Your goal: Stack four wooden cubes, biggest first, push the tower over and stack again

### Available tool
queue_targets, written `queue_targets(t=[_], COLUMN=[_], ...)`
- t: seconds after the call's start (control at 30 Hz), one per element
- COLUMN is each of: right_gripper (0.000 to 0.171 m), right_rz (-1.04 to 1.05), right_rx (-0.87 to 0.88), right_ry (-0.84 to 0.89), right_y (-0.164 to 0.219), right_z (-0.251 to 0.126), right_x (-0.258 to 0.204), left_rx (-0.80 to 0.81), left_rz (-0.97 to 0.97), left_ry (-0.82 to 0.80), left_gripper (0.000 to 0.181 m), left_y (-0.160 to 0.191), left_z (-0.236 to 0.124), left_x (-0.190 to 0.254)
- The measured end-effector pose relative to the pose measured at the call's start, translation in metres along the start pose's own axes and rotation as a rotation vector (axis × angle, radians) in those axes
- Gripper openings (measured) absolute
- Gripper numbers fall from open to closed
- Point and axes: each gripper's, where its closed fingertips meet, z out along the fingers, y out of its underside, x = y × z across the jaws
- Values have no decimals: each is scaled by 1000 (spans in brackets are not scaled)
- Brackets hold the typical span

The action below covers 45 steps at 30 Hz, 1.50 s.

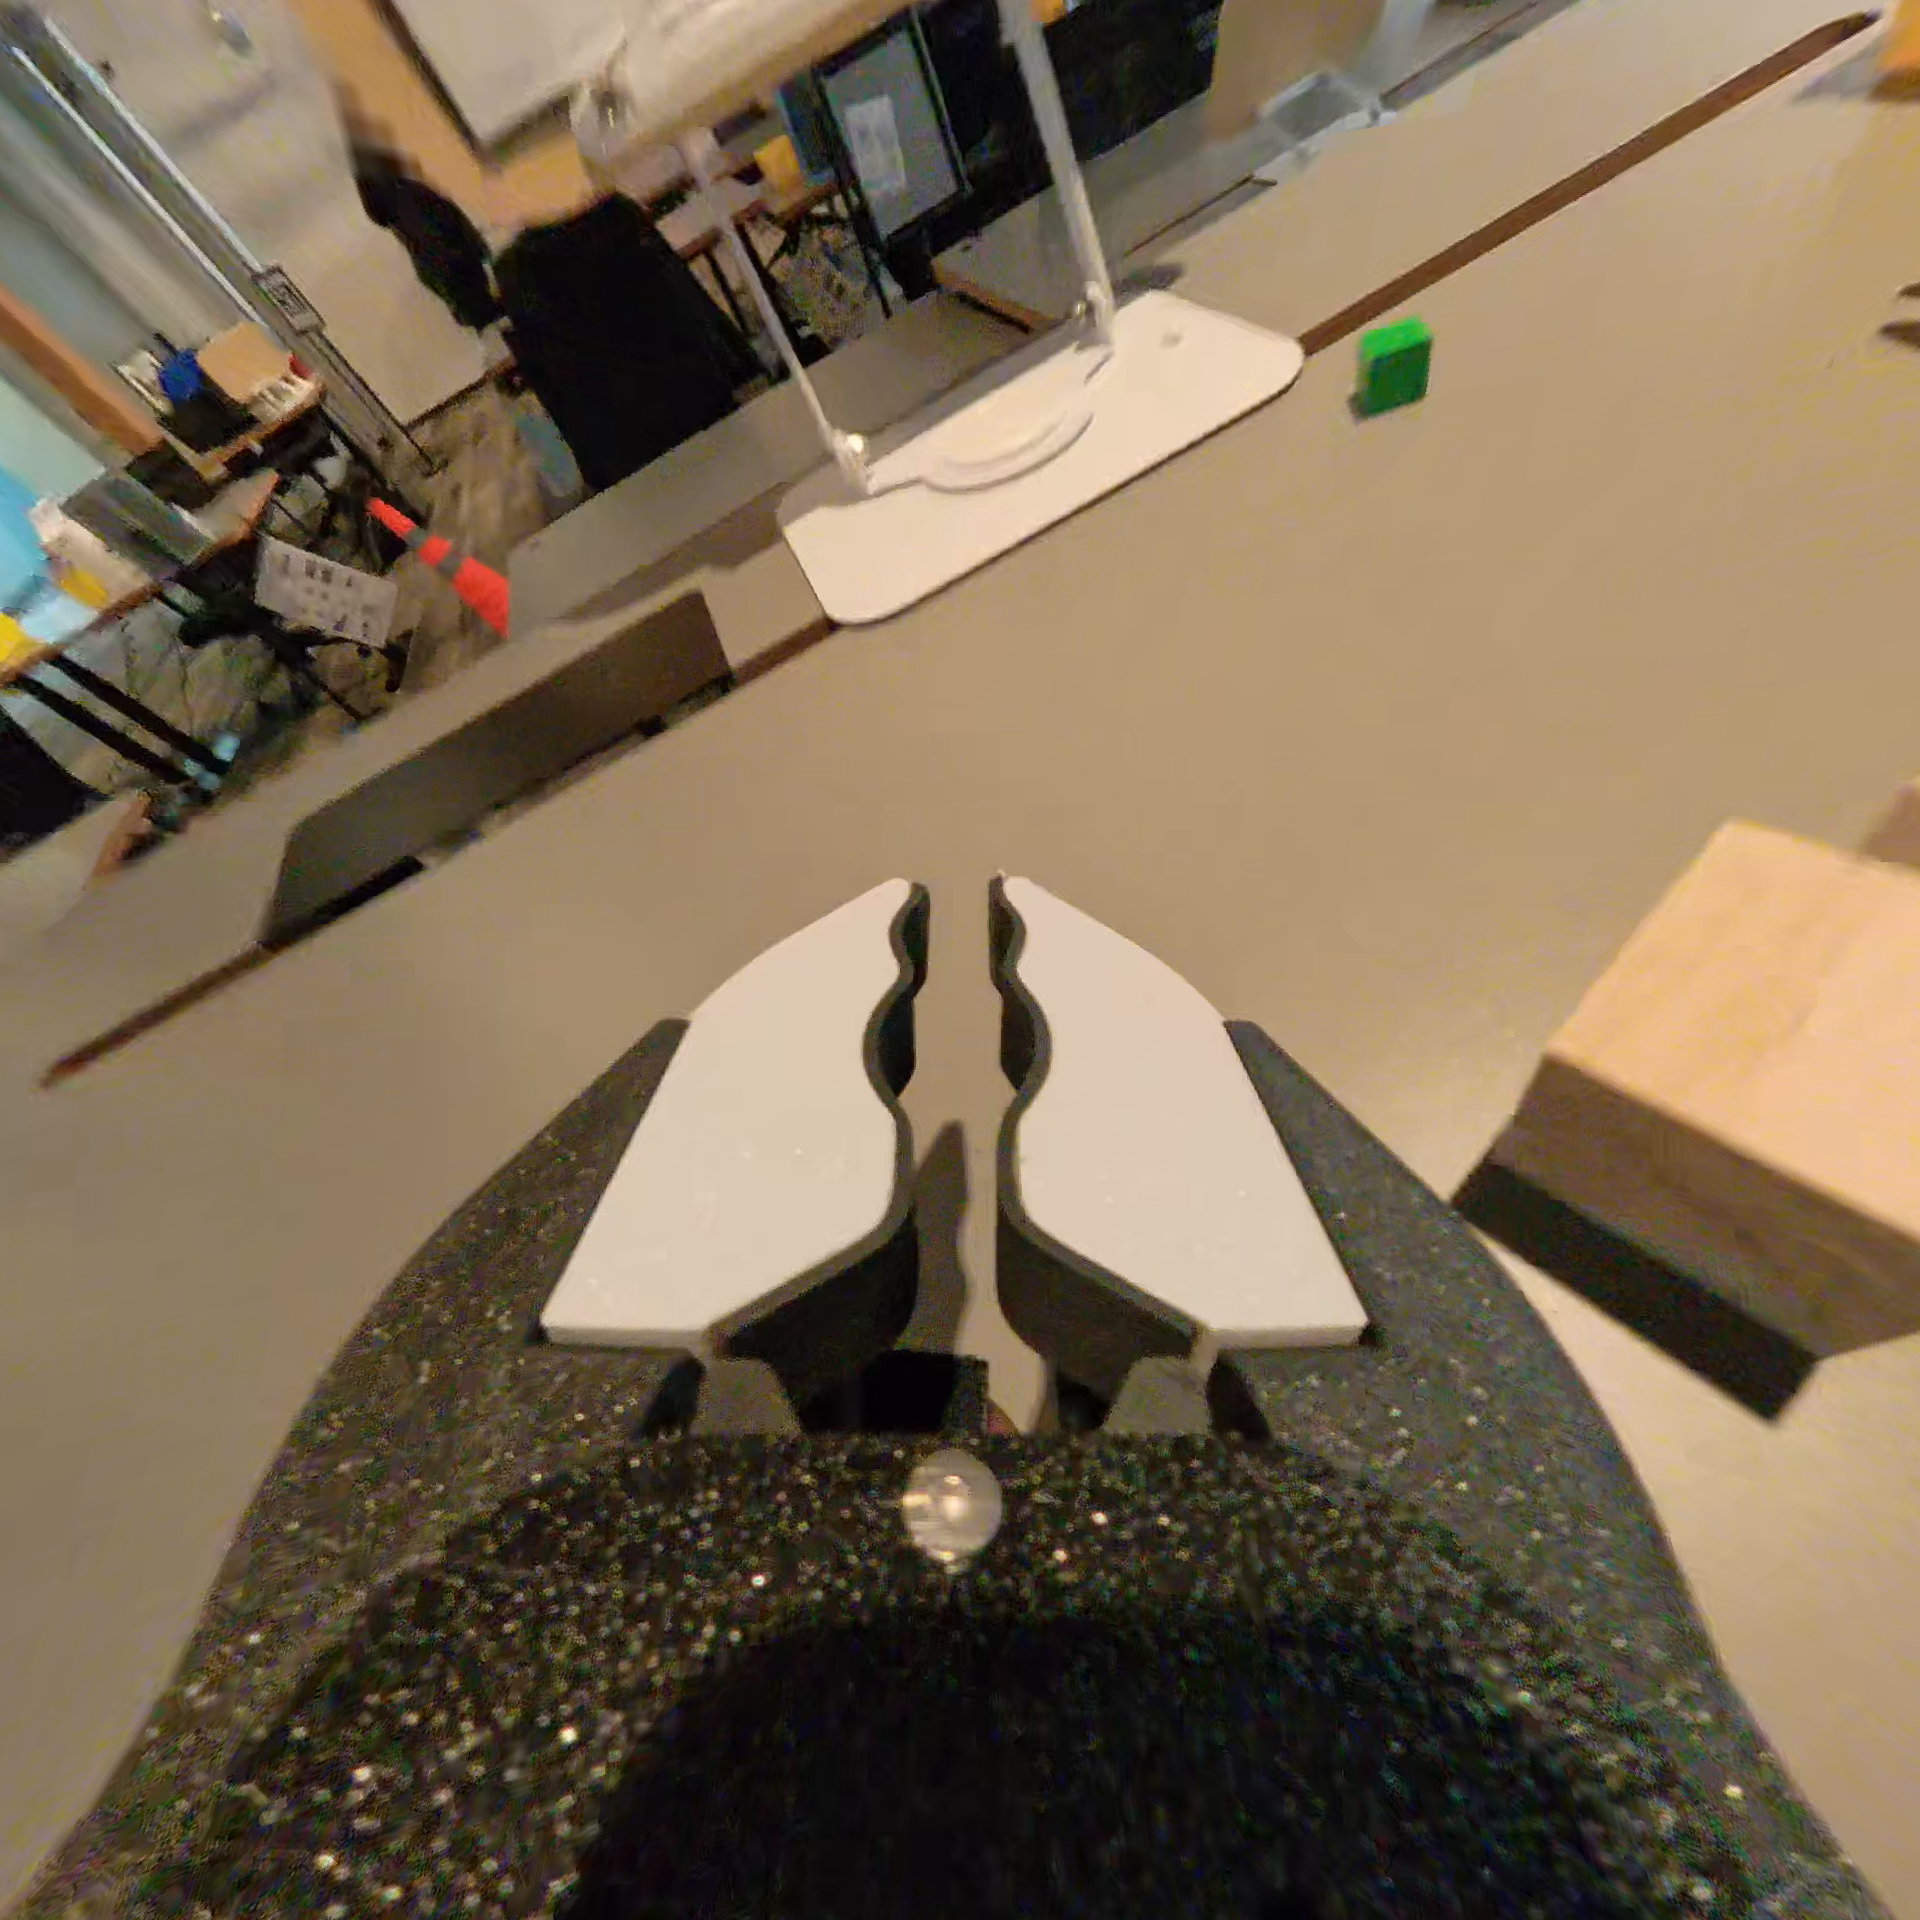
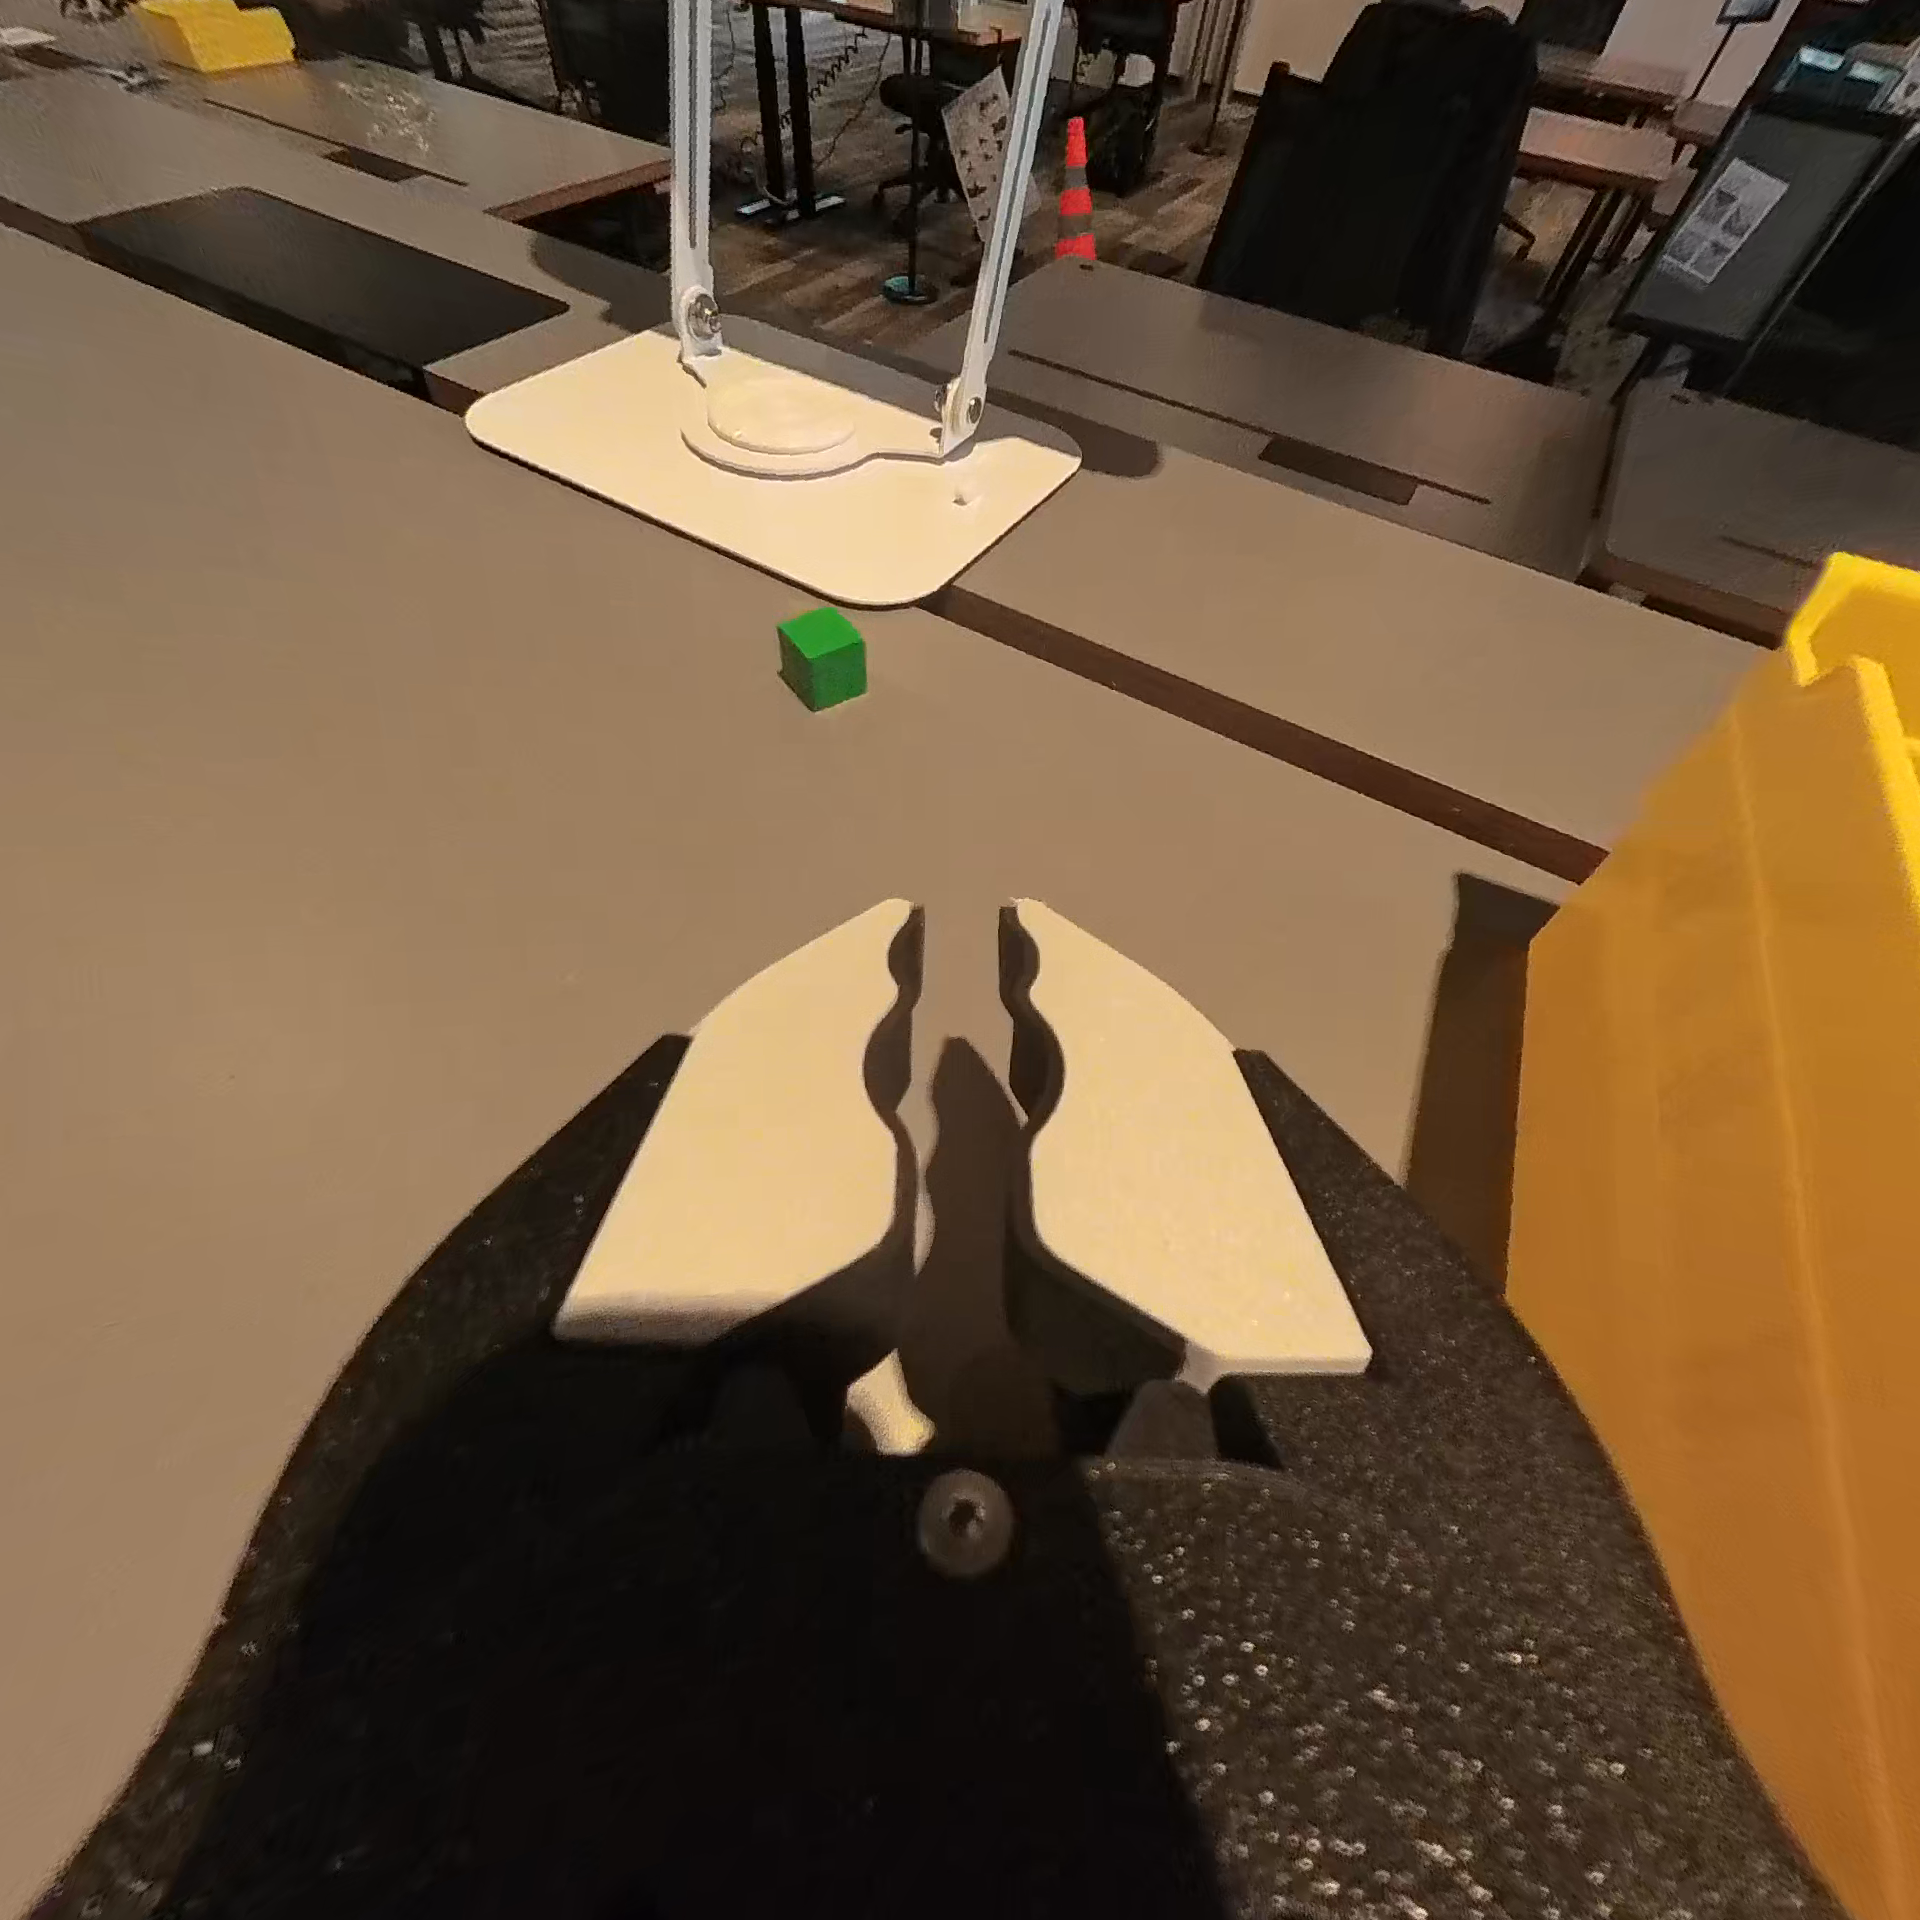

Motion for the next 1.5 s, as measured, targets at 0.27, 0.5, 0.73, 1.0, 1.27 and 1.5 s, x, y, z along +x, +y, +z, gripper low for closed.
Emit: queue_targets(t=[0.27,0.5,0.73,1.0,1.27,1.5], right_gripper=[18,28,44,65,64,50], right_rz=[-61,-244,-336,-329,-350,-415], right_rx=[40,143,-18,-193,-230,-232], right_ry=[8,-419,-678,-584,-507,-433], right_y=[-10,-53,-7,41,44,45], right_z=[-7,-51,-62,-54,-44,-38], right_x=[-3,-110,-217,-224,-223,-228], left_rx=[-61,-4,177,62,-40,-39], left_rz=[-13,-1,-160,-36,134,204], left_ry=[316,446,714,872,778,753], left_gripper=[19,30,48,77,69,62], left_y=[20,14,-8,5,13,17], left_z=[8,-2,-37,-49,-32,-33], left_x=[37,50,58,100,129,133])
